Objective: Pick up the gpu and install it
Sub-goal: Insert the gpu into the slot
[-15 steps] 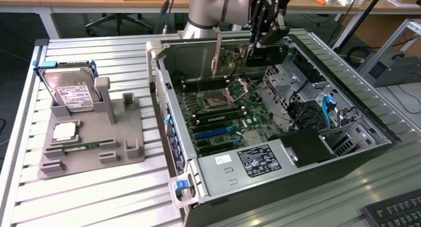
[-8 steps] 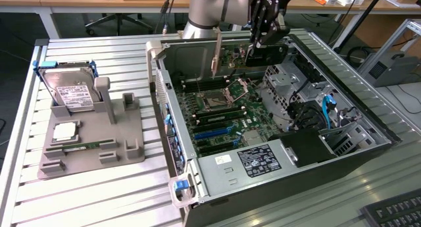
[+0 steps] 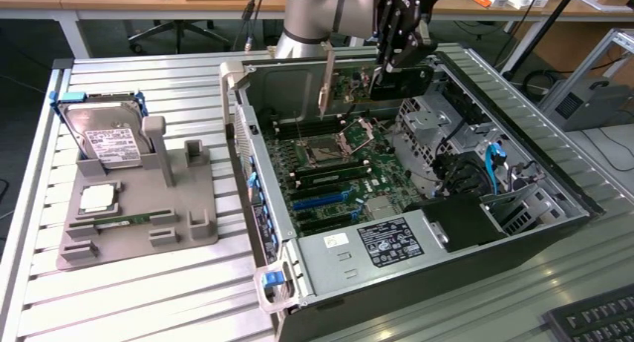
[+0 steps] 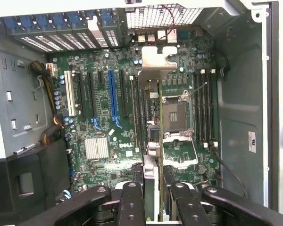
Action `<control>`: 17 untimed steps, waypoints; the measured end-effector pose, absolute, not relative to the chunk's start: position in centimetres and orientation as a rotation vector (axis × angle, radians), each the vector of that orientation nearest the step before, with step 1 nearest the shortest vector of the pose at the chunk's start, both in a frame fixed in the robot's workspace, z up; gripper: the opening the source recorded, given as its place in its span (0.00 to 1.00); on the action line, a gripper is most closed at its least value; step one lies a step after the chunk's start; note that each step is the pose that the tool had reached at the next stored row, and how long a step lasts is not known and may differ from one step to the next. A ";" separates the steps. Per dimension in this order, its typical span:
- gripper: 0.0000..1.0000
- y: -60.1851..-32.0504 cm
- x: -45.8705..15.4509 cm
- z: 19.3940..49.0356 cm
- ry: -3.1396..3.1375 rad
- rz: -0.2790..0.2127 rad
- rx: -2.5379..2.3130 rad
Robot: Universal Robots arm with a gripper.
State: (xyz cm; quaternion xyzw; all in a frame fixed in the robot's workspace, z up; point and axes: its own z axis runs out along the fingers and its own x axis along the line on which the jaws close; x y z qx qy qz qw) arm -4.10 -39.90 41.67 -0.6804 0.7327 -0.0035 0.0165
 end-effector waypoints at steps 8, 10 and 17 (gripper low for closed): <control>0.27 -39.9 -4.1 41.7 2.252 -0.010 -2.143; 0.27 -39.9 -4.1 41.7 2.246 -0.010 -2.149; 0.27 -39.9 -4.1 41.7 2.238 -0.009 -2.159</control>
